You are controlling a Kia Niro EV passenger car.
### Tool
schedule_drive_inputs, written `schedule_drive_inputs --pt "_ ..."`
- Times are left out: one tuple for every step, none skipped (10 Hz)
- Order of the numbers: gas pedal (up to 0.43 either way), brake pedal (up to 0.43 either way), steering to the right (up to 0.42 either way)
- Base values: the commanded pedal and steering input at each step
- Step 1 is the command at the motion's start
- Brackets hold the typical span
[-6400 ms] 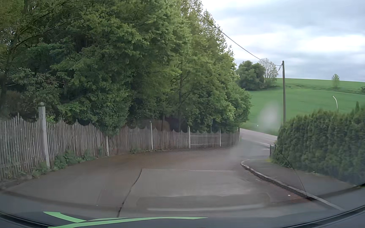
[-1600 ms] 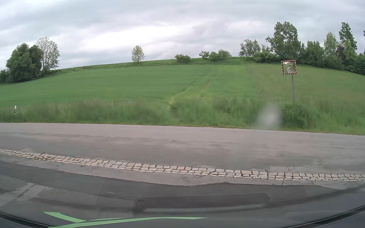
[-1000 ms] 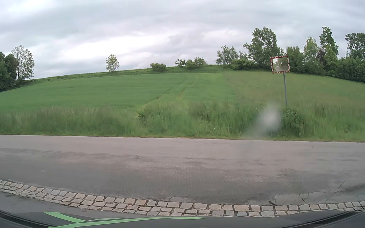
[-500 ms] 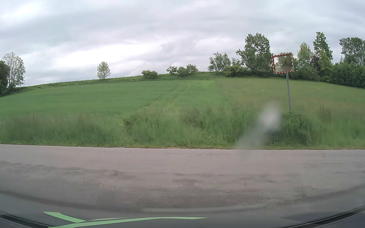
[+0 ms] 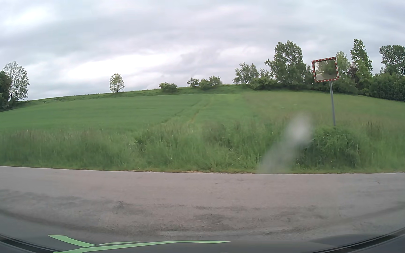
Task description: Follow the waypoints while adhering to traffic rules and regulations
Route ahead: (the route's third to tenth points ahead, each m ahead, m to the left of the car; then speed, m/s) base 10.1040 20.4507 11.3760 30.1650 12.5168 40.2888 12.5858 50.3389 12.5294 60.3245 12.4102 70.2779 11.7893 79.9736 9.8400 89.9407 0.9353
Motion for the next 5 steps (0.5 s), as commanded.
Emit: schedule_drive_inputs --pt "0.0 0.262 -0.231" --pt "0.0 0.226 -0.257" --pt "0.0 0.128 -0.281" --pt "0.0 0.0 -0.296" --pt "0.0 0.0 -0.31"
